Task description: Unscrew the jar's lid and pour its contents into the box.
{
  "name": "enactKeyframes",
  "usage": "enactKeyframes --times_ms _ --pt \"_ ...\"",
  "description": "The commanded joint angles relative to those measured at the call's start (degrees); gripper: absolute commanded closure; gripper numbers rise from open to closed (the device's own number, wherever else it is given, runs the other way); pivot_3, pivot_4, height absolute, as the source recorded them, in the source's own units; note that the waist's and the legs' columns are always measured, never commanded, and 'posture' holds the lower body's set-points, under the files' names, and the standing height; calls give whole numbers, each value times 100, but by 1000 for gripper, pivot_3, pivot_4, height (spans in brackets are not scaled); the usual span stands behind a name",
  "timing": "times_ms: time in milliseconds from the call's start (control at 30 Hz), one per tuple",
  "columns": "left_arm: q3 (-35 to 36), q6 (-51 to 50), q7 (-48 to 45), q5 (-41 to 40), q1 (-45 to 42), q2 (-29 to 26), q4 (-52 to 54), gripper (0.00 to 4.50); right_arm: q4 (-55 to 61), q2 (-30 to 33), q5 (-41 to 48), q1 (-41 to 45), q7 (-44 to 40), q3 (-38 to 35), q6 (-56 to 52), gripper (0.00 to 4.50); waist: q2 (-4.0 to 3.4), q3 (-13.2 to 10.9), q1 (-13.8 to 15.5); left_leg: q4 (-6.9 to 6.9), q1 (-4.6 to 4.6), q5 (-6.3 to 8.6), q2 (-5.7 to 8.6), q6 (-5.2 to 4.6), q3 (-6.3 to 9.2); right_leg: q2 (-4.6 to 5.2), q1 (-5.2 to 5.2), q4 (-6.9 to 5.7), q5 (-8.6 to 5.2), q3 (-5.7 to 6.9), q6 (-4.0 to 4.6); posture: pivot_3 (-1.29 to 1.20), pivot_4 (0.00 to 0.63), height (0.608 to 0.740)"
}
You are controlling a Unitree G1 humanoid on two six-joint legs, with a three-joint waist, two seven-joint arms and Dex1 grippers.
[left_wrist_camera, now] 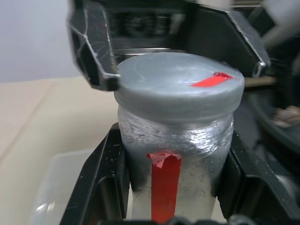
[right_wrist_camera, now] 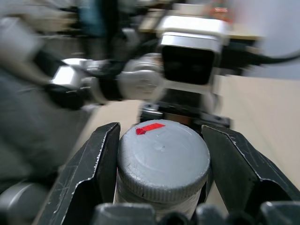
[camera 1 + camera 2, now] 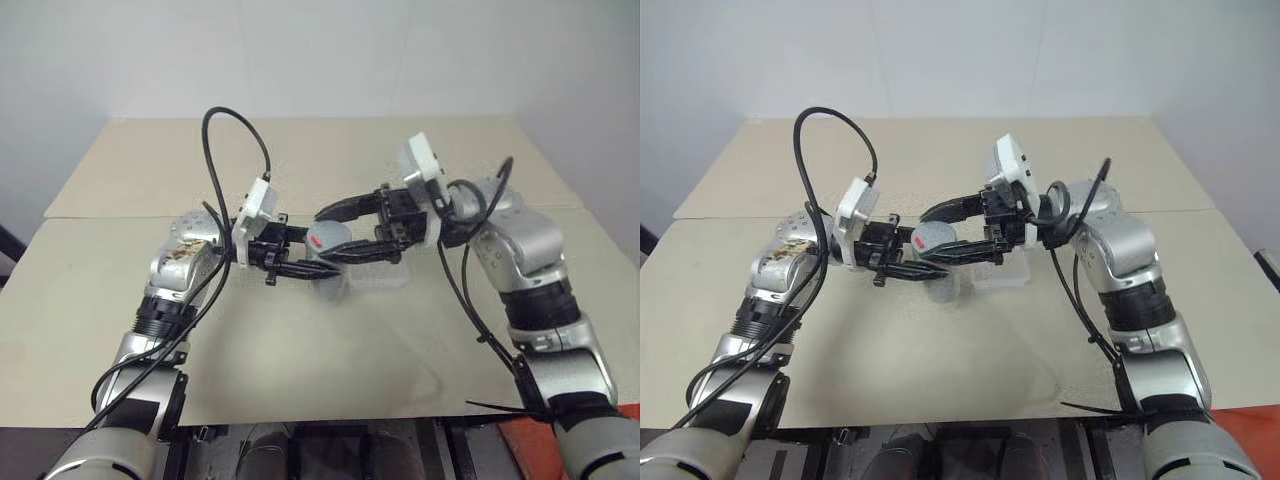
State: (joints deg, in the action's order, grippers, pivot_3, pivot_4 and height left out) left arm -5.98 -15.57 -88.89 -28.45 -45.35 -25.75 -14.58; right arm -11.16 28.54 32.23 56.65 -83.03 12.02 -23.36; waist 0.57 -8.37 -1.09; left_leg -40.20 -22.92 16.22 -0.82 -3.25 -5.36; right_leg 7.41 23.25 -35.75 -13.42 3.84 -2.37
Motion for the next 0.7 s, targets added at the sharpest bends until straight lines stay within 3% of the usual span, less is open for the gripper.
enactKeyframes --times_ms 33,167,367,700 --pt "-235 44 -361 -448 -274 67 359 2489 -1088 -161 -484 456 -391 36 647 1754 0 0 -16 1 1 0 -1 0 2 -1 0 -2 0 0 0 0 150 740" --pt "-175 136 -344 -271 -289 141 257 2489 -1725 -426 -678 774 -348 0 921 1754 -1 0 -13 2 1 -1 -3 2 2 -2 2 -4 0 1 0 0 150 740" --pt "94 210 -48 -65 -138 19 59 2489 -882 -282 -449 365 359 -453 379 24 -1 0 64 -2 -9 -1 -3 3 10 1 2 -3 0 9 0 0 150 740" --pt "297 420 642 302 -157 4 -415 2489 1818 -226 -162 -775 2524 -1086 -1099 24 -1 0 30 1 -3 -6 -3 12 6 1 3 -8 0 9 0 0 150 740"
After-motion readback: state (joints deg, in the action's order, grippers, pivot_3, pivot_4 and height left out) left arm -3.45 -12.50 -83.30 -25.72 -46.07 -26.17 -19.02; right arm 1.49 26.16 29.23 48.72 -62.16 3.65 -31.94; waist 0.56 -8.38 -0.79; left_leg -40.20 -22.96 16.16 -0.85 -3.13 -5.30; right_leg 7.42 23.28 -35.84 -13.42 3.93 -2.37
